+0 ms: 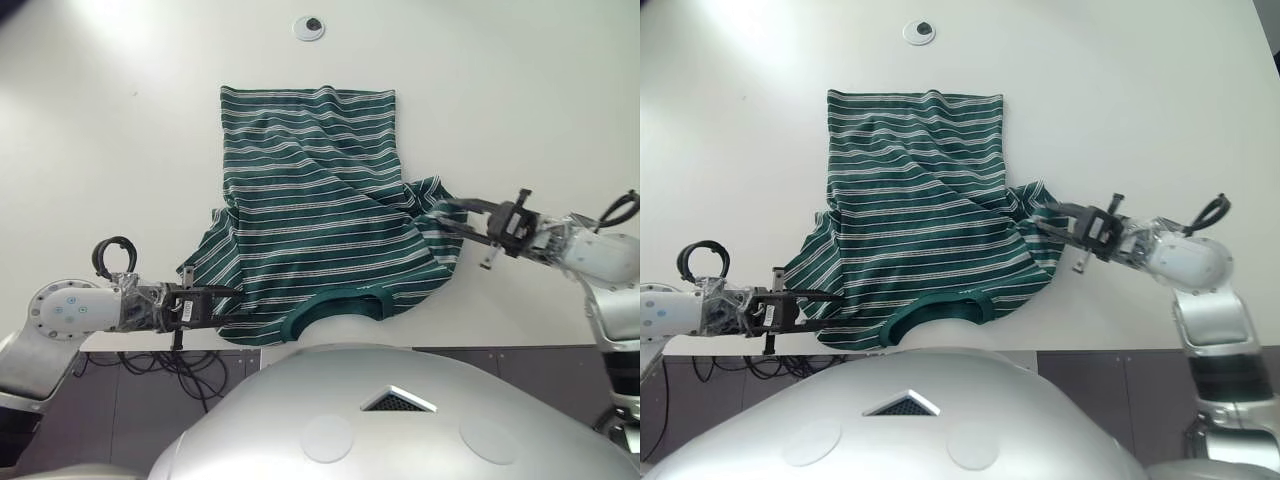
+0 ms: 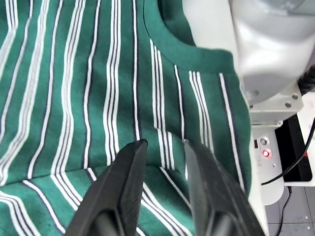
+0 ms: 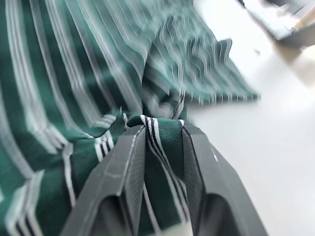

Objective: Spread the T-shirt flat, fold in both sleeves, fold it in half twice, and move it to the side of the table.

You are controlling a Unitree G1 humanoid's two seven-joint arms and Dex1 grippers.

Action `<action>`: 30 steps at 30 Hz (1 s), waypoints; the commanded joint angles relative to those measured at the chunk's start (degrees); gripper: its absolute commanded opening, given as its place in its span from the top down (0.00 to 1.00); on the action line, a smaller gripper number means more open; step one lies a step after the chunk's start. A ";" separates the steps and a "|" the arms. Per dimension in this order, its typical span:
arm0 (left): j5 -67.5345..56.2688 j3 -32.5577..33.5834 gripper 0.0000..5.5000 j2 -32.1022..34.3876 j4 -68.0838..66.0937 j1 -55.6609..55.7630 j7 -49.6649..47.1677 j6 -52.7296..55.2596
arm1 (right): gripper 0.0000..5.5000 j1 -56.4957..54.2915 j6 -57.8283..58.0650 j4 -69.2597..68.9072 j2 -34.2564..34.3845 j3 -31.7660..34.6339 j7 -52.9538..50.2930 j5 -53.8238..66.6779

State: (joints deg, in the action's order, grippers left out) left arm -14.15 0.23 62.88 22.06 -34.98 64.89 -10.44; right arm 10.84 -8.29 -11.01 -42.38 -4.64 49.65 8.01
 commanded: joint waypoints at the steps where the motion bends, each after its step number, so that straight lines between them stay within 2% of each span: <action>1: -0.92 1.36 0.75 -0.46 1.80 0.36 0.89 0.12 | 0.78 -11.75 2.00 7.05 8.24 -5.03 -4.18 -4.71; 6: -1.41 2.45 0.75 -2.14 1.82 3.47 0.39 -0.25 | 0.78 -24.08 1.86 20.30 16.10 -9.11 -8.69 -10.07; 8: -1.17 2.33 0.75 -2.75 2.42 3.33 0.44 -0.42 | 0.78 -25.91 1.85 22.86 16.11 -9.09 -8.94 -10.87; 12: -0.60 2.77 0.75 -3.69 2.32 1.70 0.83 -1.81 | 0.78 -22.53 0.86 22.87 11.22 -6.33 -6.71 -10.32; 15: -0.54 2.79 0.75 -4.60 1.74 2.03 0.45 -2.29 | 0.78 -23.39 0.52 23.38 11.48 -6.12 -6.36 -9.69; 23: 0.14 0.10 0.75 -6.56 0.18 5.54 1.04 -3.21 | 0.78 -32.75 -5.30 37.30 20.88 -12.68 -8.74 -15.14; 27: -0.11 0.87 0.75 -6.91 -0.11 5.27 0.94 -3.66 | 0.78 -36.45 -6.29 46.09 21.10 -15.59 -9.96 -20.36; 30: 0.10 1.23 0.75 -7.52 -0.39 5.20 0.25 -4.22 | 0.78 -41.94 -5.02 58.77 19.67 -19.02 -15.00 -27.86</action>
State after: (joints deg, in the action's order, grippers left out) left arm -14.71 0.82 55.76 22.24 -29.67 65.53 -14.06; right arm -28.75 -15.97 39.36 -20.97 -21.49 37.16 -14.50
